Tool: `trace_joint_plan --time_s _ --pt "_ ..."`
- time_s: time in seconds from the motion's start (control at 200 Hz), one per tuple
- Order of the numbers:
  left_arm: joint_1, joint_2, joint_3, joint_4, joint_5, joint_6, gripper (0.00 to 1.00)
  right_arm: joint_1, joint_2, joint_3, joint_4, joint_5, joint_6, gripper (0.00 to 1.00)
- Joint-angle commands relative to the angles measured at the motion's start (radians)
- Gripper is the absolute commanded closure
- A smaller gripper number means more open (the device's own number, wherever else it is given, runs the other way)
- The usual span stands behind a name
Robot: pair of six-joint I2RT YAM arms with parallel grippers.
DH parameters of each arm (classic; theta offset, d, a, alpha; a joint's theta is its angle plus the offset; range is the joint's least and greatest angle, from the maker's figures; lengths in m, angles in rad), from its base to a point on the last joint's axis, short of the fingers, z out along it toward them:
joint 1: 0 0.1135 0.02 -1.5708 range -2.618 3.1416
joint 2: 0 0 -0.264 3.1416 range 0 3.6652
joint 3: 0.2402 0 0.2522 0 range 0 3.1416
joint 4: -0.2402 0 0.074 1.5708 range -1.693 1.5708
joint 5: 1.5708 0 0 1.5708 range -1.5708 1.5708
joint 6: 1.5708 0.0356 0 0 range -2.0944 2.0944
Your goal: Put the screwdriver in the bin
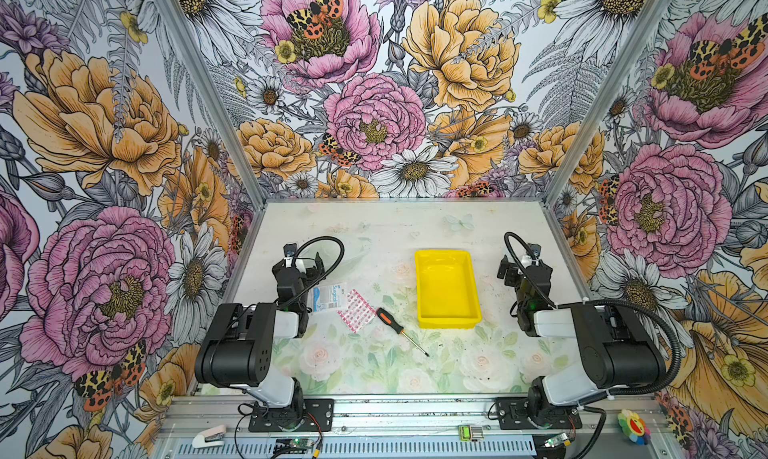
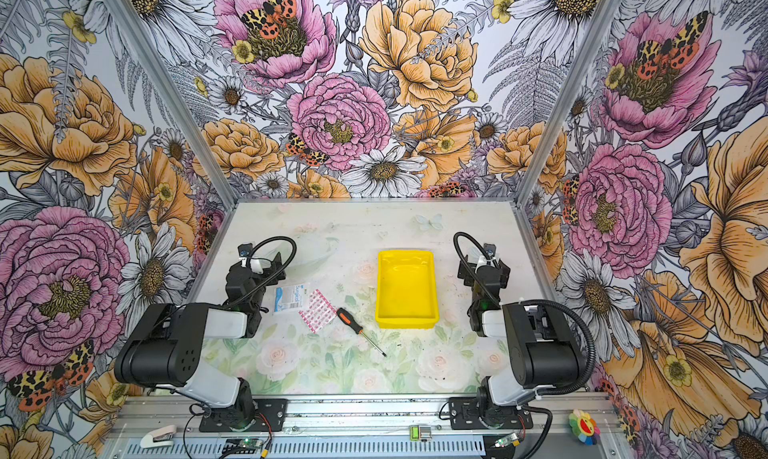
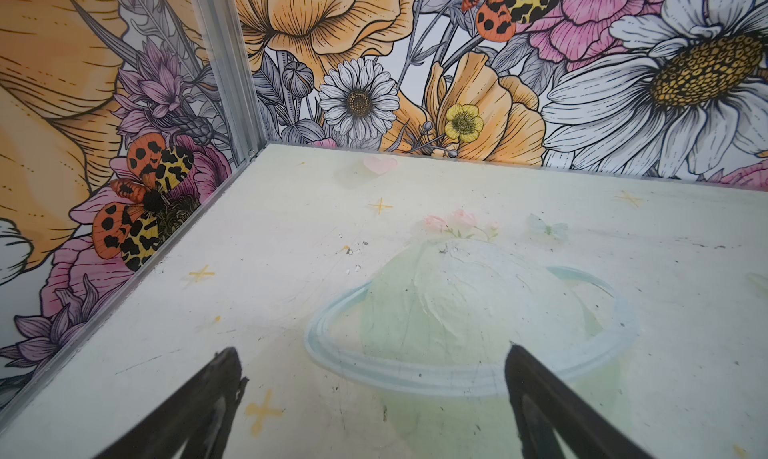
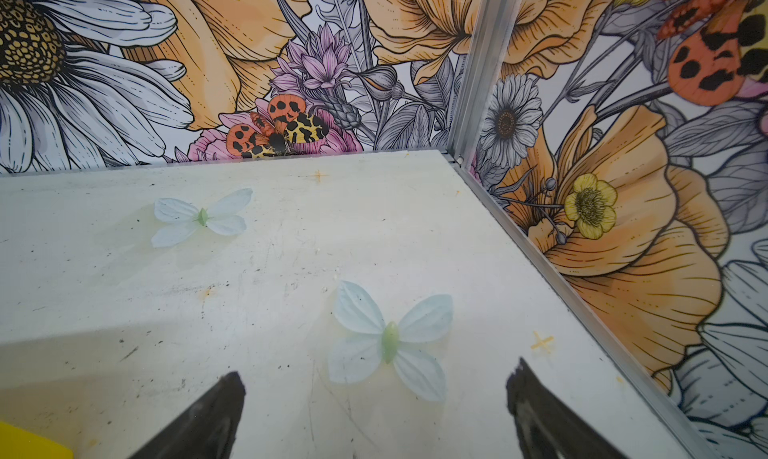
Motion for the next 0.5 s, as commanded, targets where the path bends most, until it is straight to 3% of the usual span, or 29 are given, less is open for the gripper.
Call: trace_joint_plan --time_s 0.0,0.245,0.495 --pt "0.004 -0.003 0.015 -0.002 0.022 0.009 0.01 0.001 0.001 0.008 0.026 0.010 0.015 0.01" --pt "0.005 -0.044 -0.004 0.004 -0.005 -0.005 0.02 0.002 -0.048 0.015 -0.022 0.010 0.009 0.01" --pt "0.006 -0.182 0.092 -0.322 -0.005 -0.036 0.02 0.004 -0.226 0.039 -0.221 0.044 0.027 0.00"
